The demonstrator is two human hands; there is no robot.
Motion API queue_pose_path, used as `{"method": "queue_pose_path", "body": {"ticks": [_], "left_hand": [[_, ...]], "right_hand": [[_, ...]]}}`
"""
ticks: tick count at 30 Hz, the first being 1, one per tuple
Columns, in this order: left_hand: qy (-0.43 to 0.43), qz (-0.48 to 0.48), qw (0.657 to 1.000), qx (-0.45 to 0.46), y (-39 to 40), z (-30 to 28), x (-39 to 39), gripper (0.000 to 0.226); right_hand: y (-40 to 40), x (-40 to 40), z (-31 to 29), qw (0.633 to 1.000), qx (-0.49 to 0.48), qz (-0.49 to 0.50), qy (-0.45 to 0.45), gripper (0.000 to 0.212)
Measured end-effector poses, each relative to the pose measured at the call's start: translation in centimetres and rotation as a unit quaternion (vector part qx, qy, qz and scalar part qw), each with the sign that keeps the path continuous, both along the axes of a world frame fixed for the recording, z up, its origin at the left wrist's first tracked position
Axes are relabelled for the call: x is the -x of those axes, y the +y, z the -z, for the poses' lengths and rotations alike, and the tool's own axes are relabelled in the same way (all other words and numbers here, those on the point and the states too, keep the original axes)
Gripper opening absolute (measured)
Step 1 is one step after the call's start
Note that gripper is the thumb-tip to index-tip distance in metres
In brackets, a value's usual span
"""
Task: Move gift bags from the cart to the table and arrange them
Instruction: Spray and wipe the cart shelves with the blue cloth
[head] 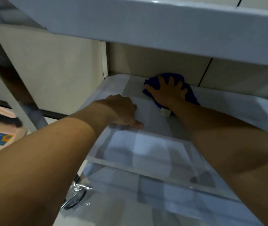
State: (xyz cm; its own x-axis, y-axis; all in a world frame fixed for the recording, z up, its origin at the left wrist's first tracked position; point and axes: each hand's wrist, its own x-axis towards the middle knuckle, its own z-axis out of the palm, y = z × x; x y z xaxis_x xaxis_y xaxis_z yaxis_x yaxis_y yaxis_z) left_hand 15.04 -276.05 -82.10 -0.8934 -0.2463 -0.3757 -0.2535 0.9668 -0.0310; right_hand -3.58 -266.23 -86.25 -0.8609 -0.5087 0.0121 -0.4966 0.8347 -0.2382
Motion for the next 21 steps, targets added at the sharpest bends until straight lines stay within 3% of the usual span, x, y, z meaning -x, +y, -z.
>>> {"method": "queue_pose_path", "body": {"ticks": [4,9,16,21], "left_hand": [[-0.016,-0.015,1.0,-0.014,0.1,-0.5,-0.6,0.09],[-0.048,-0.02,0.998,-0.026,-0.6,-2.0,-1.2,0.054],[-0.053,0.009,0.999,-0.005,-1.2,-2.6,-1.7,0.057],[-0.01,-0.041,0.995,-0.088,-1.9,-1.7,-1.9,0.056]], "right_hand": [[2.1,-4.4,-0.1,0.999,-0.006,-0.039,-0.01,0.083],[5.7,-12.1,-0.4,0.999,-0.015,-0.047,-0.021,0.076],[8.9,-22.9,-1.5,0.995,-0.053,-0.088,-0.016,0.076],[4.6,-27.0,-1.3,0.983,-0.073,-0.168,-0.022,0.082]]}}
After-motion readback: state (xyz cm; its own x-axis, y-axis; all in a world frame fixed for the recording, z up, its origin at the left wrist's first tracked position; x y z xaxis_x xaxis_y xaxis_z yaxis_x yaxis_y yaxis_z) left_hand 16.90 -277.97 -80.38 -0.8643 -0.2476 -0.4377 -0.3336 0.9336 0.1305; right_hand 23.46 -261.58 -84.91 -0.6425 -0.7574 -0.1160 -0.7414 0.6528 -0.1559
